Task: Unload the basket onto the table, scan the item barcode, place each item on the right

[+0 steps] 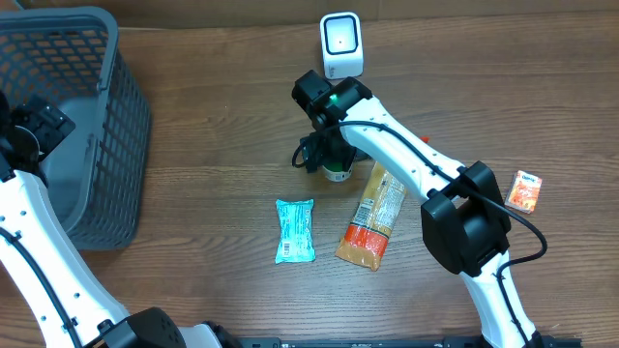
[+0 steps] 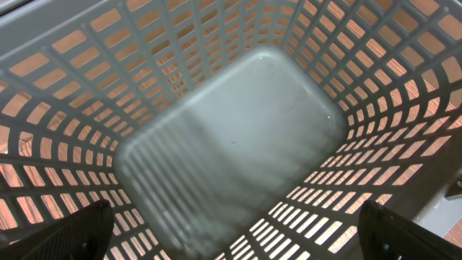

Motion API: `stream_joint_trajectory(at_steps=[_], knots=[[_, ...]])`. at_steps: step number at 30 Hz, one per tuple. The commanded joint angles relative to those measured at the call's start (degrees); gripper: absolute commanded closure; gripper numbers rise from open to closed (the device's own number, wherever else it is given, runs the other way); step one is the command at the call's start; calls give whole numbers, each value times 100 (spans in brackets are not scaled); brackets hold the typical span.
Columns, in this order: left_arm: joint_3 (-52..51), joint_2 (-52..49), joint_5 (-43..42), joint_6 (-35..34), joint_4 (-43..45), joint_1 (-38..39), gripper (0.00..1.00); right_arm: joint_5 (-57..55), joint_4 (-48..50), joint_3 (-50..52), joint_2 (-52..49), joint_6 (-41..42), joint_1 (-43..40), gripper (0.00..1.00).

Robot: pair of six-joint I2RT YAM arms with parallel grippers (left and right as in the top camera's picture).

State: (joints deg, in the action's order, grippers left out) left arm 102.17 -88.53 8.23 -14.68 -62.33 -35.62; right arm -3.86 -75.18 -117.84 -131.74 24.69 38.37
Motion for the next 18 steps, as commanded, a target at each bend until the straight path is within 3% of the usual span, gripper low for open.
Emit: stream_joint_trajectory(at_steps=[1,15,18], knots=[[140,-28,31,-74,-4,39,0,7,-81,-138,-28,1325,-61,0],[140,-28,28,-74,-4,39,0,-9,203,-138,-28,1624,90,0],[140,-28,28,-74,-4,39,0,-179,162,-136,-28,1580,90,5]])
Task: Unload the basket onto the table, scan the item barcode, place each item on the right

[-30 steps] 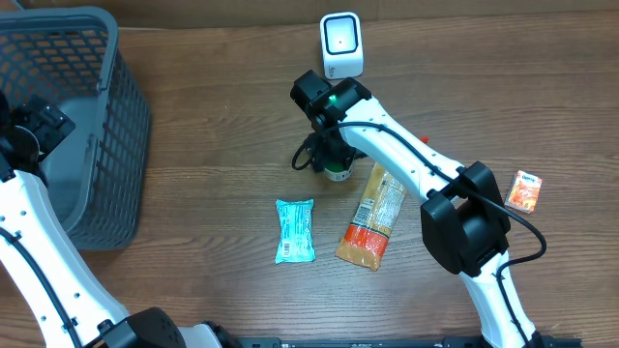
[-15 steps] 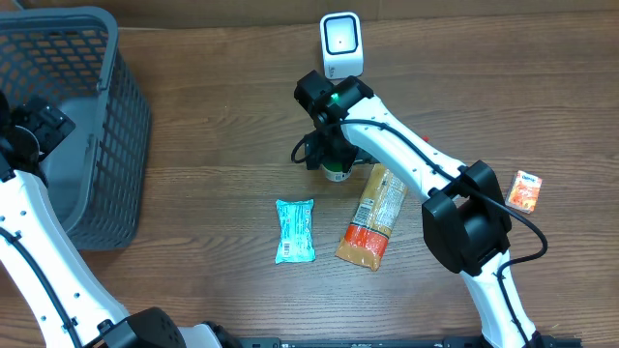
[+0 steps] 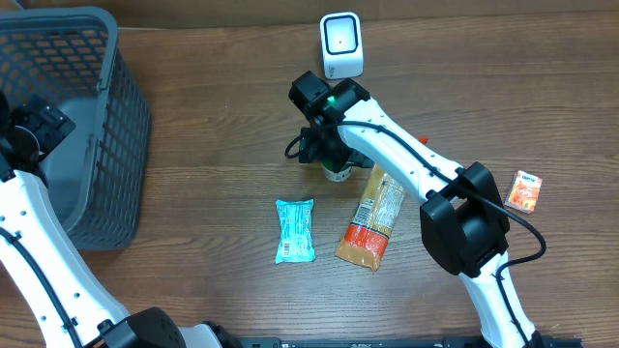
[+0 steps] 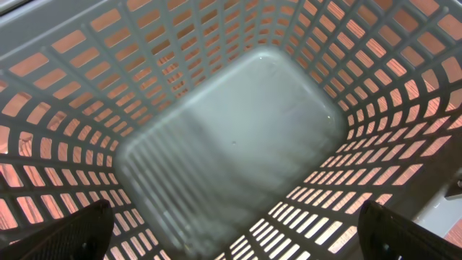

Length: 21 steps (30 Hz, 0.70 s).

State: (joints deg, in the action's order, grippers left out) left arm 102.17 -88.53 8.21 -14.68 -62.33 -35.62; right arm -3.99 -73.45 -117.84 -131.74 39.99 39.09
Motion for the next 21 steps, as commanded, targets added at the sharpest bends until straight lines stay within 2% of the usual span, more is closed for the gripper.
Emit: stream_joint_trajectory(at_steps=[1,6,7,11,16,19,20,21], knots=[[140,-28,31,-74,-4,39,0,-286,-46,-136,-28,50,17,9],[140,-28,31,-74,-4,39,0,-389,-136,-136,-28,50,17,29],[140,-28,33,-74,-4,39,0,-391,-149,-136,-28,50,17,30],[140,-28,33,-74,-4,39,0,-393,-177,-136,-28,-11,17,31],[140,-28,31,-74,-4,39,0,-393,-184,-136,-28,-669,17,31],[140,-28,33,-74,-4,39,0,-391,-184,-136,-28,-748,17,30],[140,-28,33,-74,-4,39,0,-391,-181,-136,-28,-748,17,30],[140,-28,31,-74,-4,39,0,-393,-181,-136,-28,-748,17,24]])
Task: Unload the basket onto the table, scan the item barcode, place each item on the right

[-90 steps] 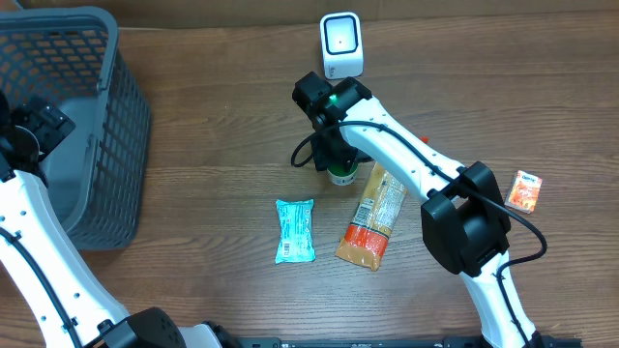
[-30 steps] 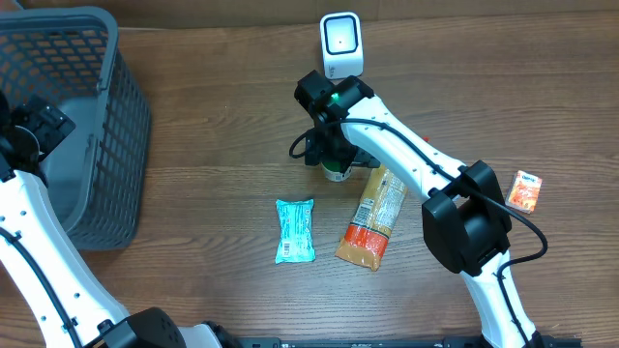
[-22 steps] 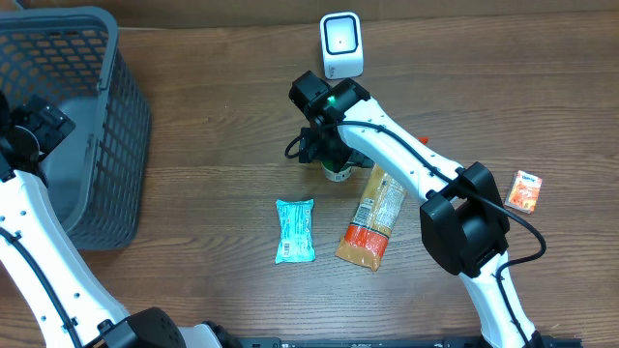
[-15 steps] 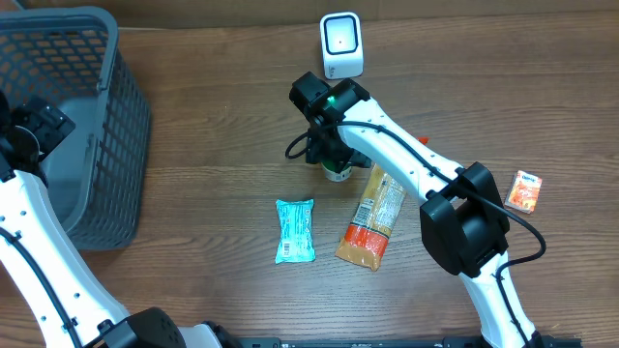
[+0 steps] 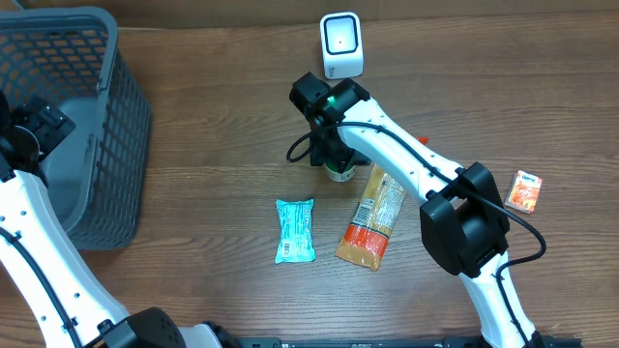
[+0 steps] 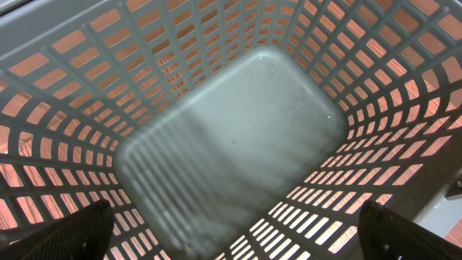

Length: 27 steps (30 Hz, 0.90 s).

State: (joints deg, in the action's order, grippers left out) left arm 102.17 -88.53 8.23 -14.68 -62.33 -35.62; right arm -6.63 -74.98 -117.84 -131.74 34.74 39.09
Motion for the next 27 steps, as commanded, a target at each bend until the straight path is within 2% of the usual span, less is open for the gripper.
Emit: stream_joint_trajectory(at_steps=[1,2,3,8,14,19,27], knots=[[140,-28,31,-74,-4,39,0,-127,-26,-136,-28,-223,17,16],[140,-28,31,-74,-4,39,0,-127,-22,-138,-28,-223,17,2],[140,-28,31,-74,-4,39,0,-129,-9,-138,-28,-223,15,0],[140,-28,28,-74,-4,39,0,-144,-85,-306,-24,-643,-20,0],[140,-28,28,-74,-4,39,0,240,-417,-743,-17,-654,-278,0],[140,-28,28,-74,-4,39,0,680,-481,-605,-17,-654,-542,0],[140,-28,28,-74,-4,39,0,675,-269,-278,-17,-809,-393,0]])
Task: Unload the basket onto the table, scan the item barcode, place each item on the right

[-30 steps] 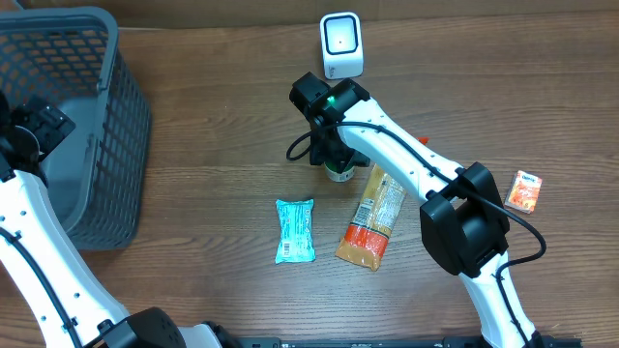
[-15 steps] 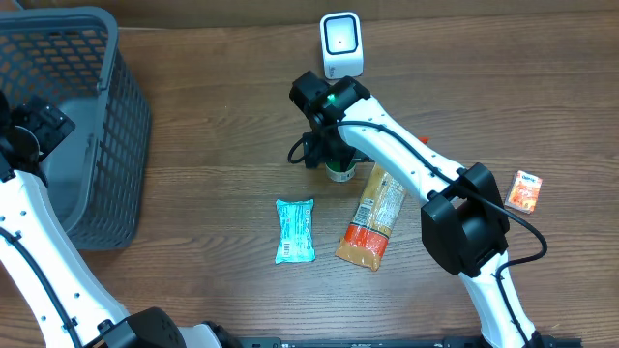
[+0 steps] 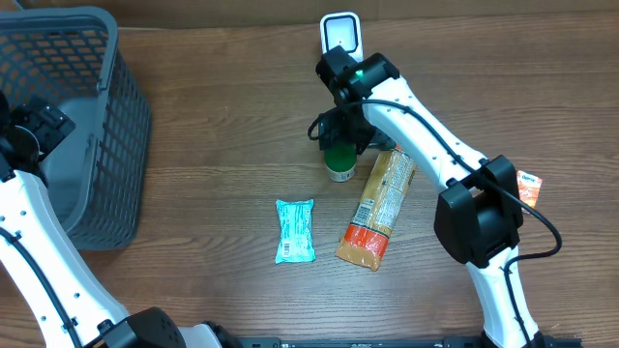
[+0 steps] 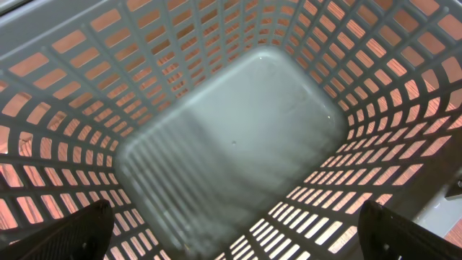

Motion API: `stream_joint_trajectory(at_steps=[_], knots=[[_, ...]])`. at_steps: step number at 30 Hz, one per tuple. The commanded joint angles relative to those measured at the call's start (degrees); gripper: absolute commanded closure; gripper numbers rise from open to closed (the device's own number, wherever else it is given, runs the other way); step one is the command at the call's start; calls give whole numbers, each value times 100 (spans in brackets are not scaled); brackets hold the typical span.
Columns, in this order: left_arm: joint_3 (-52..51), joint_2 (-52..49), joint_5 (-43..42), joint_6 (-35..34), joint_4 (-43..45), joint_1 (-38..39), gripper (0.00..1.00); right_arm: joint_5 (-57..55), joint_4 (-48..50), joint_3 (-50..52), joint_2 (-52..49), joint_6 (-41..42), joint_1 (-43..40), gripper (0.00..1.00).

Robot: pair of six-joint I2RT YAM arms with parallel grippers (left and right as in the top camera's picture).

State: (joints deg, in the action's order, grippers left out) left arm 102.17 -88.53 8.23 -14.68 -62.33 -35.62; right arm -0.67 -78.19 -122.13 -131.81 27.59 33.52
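Observation:
A small bottle [image 3: 338,162], green with a white end, sits mid-table just below the white barcode scanner [image 3: 340,39] at the far edge. My right gripper [image 3: 338,135] is right at the bottle's far end, between bottle and scanner; its fingers are hidden under the wrist, so its grip does not show. My left gripper [image 4: 234,231] hangs open over the inside of the grey basket [image 4: 231,137] with nothing between its fingertips [image 4: 72,231].
The grey mesh basket [image 3: 97,116] stands at the far left. A teal snack packet [image 3: 295,230] and an orange-yellow snack bag [image 3: 379,208] lie in front of the bottle. A small orange carton [image 3: 524,190] lies at the right.
My right arm has swung right and toward the scanner, so the gripper now sits behind the bottle instead of over it. The bottle's green part now shows. The left arm is unchanged.
At each earlier moment my right gripper stood over the bottle, covering most of it, shifting only slightly. Now it is nearer the scanner, with the bottle in almost the same spot. My left gripper stayed open over the basket throughout.

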Motion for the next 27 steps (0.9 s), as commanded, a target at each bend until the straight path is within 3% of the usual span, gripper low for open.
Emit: stream_joint_trajectory(at_steps=[1,8,16,27], knots=[[140,-28,28,-74,-4,39,0,79,94,203,-11,-94,197,0],[140,-28,28,-74,-4,39,0,-74,337,343,-11,-107,291,1],[140,-28,28,-74,-4,39,0,-225,291,339,-9,-107,199,11],[140,-28,28,-74,-4,39,0,-223,291,57,131,-107,15,10]])
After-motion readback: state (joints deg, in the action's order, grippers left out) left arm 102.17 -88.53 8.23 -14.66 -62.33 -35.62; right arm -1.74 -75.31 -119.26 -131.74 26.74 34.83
